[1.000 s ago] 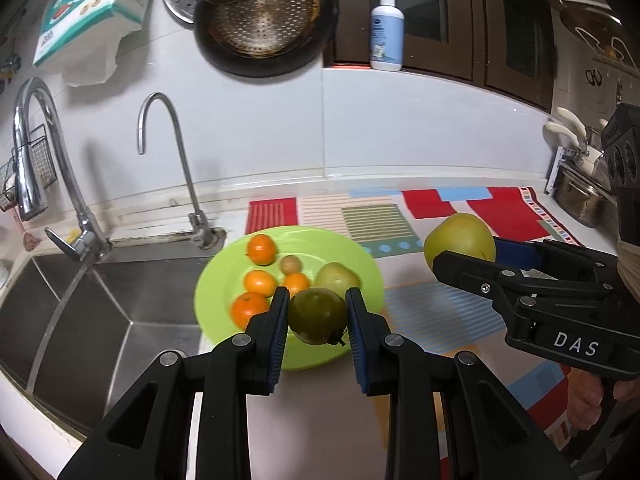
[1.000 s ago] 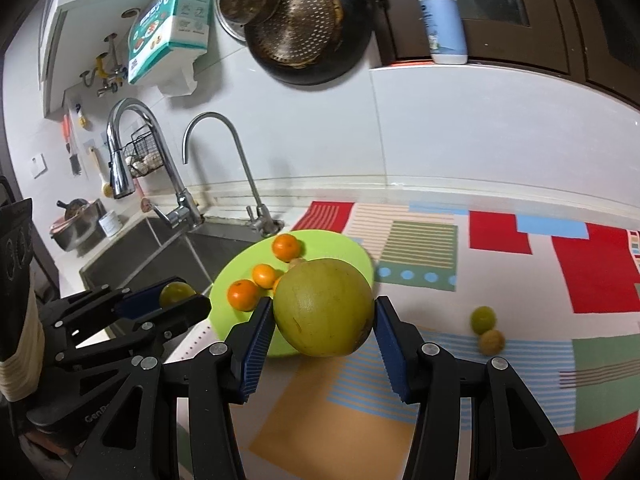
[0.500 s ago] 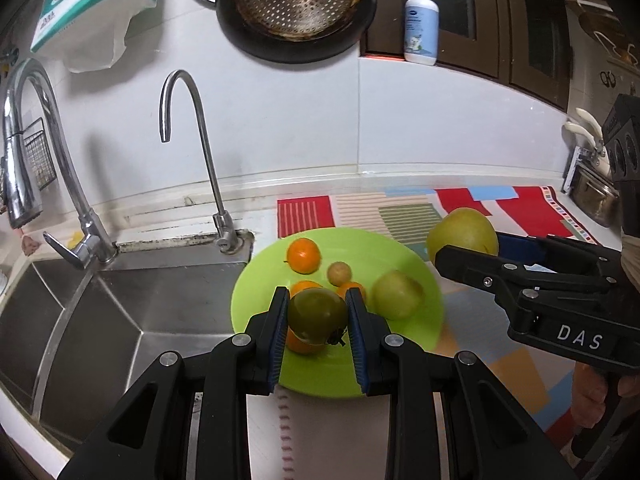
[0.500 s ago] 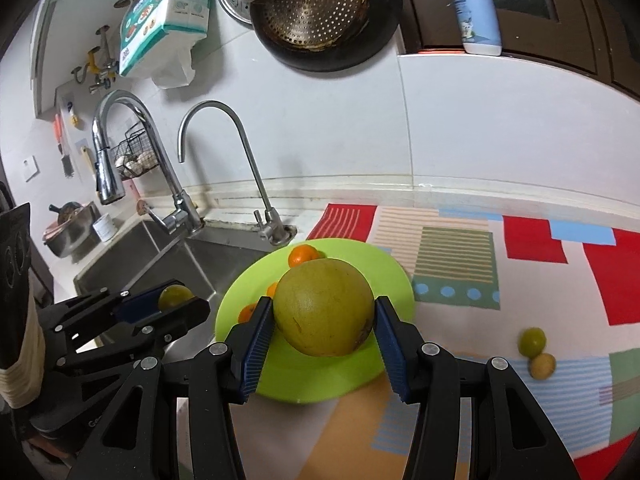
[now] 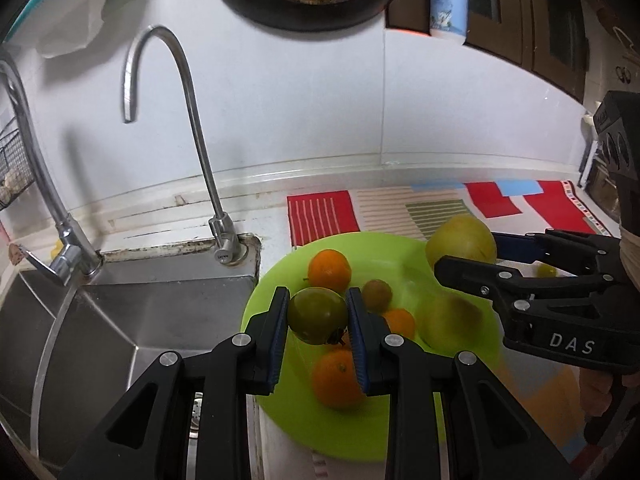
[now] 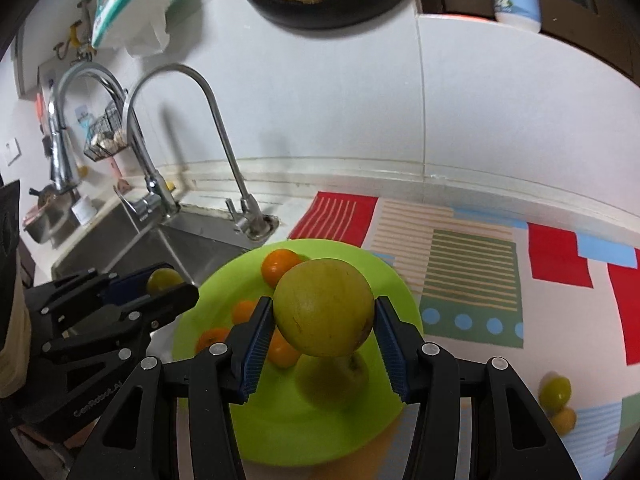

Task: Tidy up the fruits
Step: 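Open both tools to set the apple and large fruit on the plate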

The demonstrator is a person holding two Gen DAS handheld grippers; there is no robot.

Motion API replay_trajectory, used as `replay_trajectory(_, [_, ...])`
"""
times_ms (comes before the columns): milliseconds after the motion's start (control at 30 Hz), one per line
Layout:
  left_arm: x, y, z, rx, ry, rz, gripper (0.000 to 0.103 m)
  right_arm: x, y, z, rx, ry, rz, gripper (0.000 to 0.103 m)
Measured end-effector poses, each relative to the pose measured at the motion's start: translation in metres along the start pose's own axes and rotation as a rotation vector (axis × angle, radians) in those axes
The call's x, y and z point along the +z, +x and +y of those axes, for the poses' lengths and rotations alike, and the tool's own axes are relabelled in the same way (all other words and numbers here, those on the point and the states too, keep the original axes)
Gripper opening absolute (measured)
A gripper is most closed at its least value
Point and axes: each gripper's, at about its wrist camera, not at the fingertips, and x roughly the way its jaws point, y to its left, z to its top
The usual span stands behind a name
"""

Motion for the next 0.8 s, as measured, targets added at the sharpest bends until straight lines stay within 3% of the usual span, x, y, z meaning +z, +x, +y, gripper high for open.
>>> replay_trajectory(500, [0.001,0.053,0.005,-0.015,0.000,0.087,0.029,0.012,0.052,-0.017,0.003,-0.019,0.111,0.051])
replay_trajectory(600, [0.001,0.053,0.007,-0.019,-0.014,0.088,0.036,0.011,0.055,-0.019,-0.006,-0.011,0.122,0.052])
replay_trajectory(700, [0.002,0.047,0.008,-0.011,-0.024,0.078,0.040,0.013,0.048,-0.018,-0.028,-0.010,0.091,0.063])
replay_trajectory(800, [0.003,0.037,0.008,-0.004,-0.033,0.063,0.044,0.016,0.034,-0.014,-0.055,-0.032,0.037,0.063])
